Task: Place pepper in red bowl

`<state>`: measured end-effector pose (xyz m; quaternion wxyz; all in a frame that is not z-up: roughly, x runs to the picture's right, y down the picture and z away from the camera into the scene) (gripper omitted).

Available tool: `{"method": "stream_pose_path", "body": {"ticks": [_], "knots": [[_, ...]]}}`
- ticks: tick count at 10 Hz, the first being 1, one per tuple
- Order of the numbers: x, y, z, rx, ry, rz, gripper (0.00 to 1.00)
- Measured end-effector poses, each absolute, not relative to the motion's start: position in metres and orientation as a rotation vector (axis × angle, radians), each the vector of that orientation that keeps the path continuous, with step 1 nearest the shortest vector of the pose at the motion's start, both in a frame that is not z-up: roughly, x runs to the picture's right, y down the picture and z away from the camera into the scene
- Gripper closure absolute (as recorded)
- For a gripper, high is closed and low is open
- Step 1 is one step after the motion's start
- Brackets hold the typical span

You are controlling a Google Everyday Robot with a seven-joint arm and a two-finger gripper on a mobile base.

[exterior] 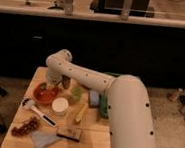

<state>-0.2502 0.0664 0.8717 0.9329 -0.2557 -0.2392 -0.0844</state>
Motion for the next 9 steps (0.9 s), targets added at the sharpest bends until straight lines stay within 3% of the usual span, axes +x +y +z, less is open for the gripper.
{"method": "stream_pose_path", "body": {"ticks": [9], "knots": [[-0.258, 0.060, 0.854, -0.505, -0.696, -0.107, 1.00]]}}
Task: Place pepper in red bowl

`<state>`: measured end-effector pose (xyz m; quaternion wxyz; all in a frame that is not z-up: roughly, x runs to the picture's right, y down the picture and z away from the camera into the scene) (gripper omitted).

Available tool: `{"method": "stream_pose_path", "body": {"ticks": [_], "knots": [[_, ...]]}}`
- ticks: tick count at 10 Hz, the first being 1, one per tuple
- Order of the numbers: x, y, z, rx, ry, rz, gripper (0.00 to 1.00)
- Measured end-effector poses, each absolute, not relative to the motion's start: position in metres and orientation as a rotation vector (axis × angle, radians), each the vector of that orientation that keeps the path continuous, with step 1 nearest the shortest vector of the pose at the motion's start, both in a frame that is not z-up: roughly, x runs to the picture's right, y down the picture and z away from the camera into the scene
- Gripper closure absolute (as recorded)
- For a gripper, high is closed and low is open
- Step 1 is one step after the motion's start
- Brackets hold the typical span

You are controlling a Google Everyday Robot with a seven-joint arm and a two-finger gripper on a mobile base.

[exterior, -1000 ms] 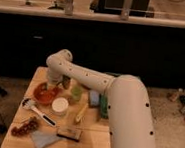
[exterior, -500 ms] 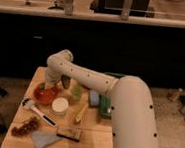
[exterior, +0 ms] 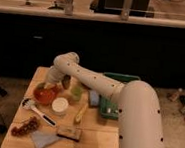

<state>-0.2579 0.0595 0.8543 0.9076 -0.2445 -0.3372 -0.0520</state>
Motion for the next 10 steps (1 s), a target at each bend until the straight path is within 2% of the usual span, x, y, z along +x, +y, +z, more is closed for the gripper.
{"method": "stream_pose_path", "body": {"ticks": [4, 10], "knots": [[-0.264, 0.060, 0.848, -0.523, -0.850, -0.150, 1.00], [-0.273, 0.064, 0.845, -0.534, -0.954, -0.252, 1.00]]}}
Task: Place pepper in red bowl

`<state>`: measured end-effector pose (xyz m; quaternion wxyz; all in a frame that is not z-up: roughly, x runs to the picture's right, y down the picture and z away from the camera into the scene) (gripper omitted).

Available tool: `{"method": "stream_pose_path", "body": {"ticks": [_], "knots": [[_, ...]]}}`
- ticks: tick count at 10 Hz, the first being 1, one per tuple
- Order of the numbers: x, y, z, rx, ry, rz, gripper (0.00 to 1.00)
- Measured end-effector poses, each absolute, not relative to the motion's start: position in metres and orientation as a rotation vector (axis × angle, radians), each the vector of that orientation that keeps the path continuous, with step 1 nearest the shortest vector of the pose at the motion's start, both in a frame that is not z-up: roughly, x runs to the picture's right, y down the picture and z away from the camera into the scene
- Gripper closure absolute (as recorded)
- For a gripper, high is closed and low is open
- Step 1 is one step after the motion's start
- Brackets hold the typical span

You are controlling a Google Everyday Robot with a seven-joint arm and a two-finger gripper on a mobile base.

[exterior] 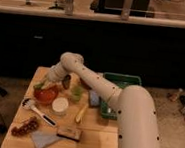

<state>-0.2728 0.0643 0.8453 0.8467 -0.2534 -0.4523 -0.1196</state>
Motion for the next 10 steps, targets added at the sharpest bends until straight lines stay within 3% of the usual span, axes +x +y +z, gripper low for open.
{"method": "stream_pose_path", "body": {"ticks": [10], "knots": [[-0.259, 0.072, 0.858, -0.562, -0.972, -0.218, 0.97]]}}
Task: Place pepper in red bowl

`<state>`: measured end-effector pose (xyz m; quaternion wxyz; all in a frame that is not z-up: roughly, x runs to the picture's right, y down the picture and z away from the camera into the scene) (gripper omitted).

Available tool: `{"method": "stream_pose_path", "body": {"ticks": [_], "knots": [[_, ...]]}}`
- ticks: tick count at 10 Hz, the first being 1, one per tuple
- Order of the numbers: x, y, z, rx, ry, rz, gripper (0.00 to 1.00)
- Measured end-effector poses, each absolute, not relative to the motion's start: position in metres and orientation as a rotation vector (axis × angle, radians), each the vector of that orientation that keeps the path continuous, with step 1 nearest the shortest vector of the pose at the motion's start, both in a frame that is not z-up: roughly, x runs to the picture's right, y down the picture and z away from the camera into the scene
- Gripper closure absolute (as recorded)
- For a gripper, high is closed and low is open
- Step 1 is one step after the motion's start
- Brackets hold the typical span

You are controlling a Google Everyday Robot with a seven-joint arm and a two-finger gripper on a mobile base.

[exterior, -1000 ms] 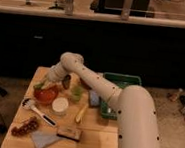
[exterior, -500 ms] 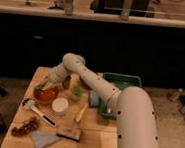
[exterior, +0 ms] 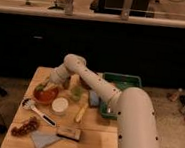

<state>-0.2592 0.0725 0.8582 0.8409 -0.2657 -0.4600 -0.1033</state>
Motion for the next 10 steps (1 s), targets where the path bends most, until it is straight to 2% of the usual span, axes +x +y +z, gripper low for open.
{"method": "stream_pose_path", "body": {"ticks": [7, 8, 10], "knots": [[-0.238, 0.073, 0.865, -0.551, -1.035, -0.088, 0.26], [-0.237, 0.073, 0.865, -0.549, -1.038, -0.084, 0.21], [-0.236, 0.073, 0.865, -0.546, -1.042, -0.077, 0.20]]}}
